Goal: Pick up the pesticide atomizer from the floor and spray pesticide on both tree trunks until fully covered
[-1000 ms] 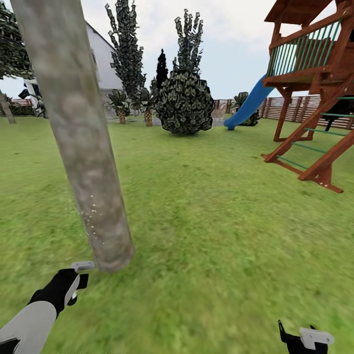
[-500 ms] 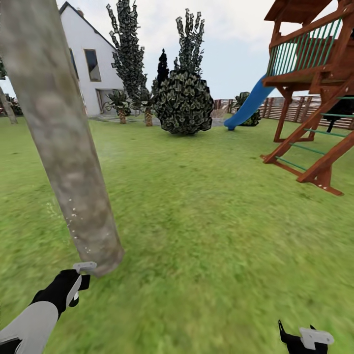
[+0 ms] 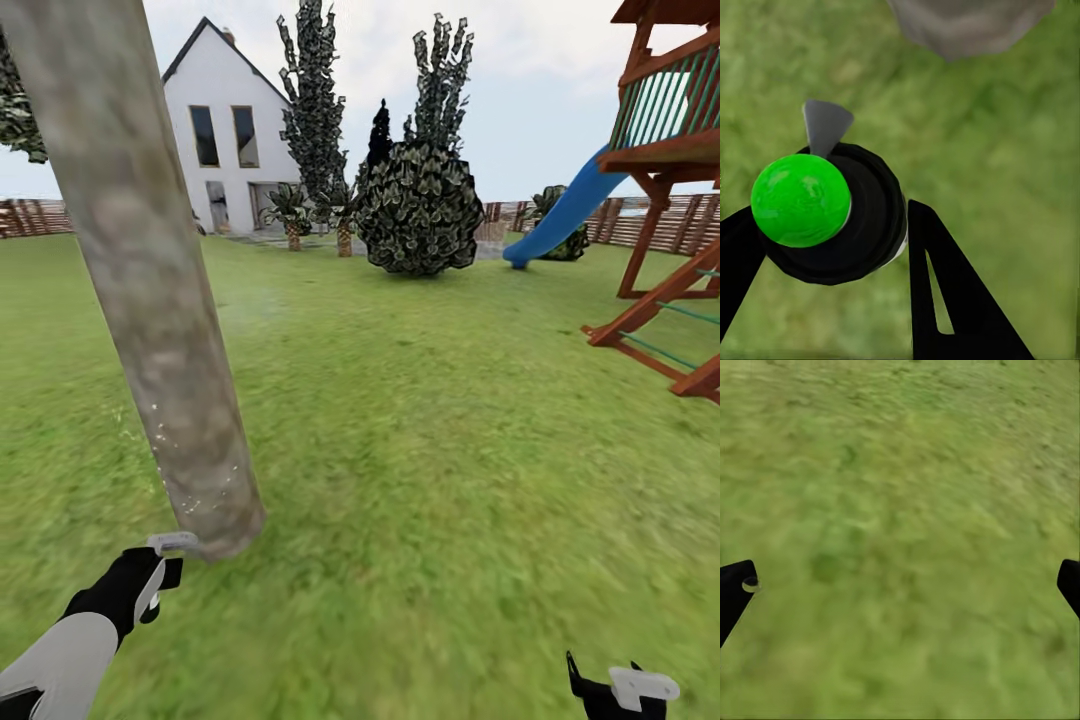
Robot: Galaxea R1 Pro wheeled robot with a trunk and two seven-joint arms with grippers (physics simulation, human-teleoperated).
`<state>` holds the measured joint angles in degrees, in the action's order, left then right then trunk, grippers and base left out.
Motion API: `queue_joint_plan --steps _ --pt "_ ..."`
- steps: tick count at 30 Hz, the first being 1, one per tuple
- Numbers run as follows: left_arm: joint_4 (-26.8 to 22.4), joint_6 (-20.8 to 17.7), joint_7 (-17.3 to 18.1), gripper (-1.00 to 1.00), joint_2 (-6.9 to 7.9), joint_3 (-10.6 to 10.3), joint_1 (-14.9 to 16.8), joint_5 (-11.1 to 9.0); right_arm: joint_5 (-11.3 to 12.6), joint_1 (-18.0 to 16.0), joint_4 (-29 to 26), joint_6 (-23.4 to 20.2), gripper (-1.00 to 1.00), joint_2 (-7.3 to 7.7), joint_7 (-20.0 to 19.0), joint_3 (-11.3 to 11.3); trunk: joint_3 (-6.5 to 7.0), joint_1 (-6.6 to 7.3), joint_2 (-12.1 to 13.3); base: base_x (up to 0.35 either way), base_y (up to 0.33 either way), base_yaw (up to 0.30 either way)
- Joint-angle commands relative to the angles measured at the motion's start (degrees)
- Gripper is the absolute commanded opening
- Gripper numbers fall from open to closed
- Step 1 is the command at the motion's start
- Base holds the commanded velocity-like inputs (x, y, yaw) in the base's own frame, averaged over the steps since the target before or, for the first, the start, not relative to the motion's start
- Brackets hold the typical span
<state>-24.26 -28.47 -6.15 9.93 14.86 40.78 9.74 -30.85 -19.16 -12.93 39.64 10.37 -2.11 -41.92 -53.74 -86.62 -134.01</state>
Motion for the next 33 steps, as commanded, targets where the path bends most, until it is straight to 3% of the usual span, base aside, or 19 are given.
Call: queue_joint_plan --steps 1,9,17,28,33 --pt "0.0 0.0 0.0 -1.00 0.00 0.0 0.0 0.0 0.0 0.0 0.0 0.0 1.00 0.00 0.0 0.0 0.00 0.00 0.0 0.235 -0.191 0.277" --pt "0.0 0.0 -0.2 -1.00 0.00 0.0 0.0 0.0 0.0 0.0 0.0 0.0 1.00 0.00 0.0 0.0 0.00 0.00 0.0 0.236 -0.187 0.277" --pt "-0.5 0.0 -0.4 -1.00 -0.07 0.1 0.0 0.0 0.0 0.0 0.0 0.0 1.00 0.00 0.0 0.0 0.00 0.00 0.0 0.029 -0.192 0.273" --pt "-0.5 0.0 -0.4 -1.00 -0.09 0.1 0.0 0.0 0.0 0.0 -0.1 0.0 1.00 0.00 0.0 0.0 0.00 0.00 0.0 0.080 -0.178 0.027" --pt "-0.5 0.0 -0.4 -1.00 -0.09 0.1 0.0 0.0 0.0 0.0 -0.1 0.0 1.00 0.00 0.0 0.0 0.00 0.00 0.0 0.114 -0.248 0.231"
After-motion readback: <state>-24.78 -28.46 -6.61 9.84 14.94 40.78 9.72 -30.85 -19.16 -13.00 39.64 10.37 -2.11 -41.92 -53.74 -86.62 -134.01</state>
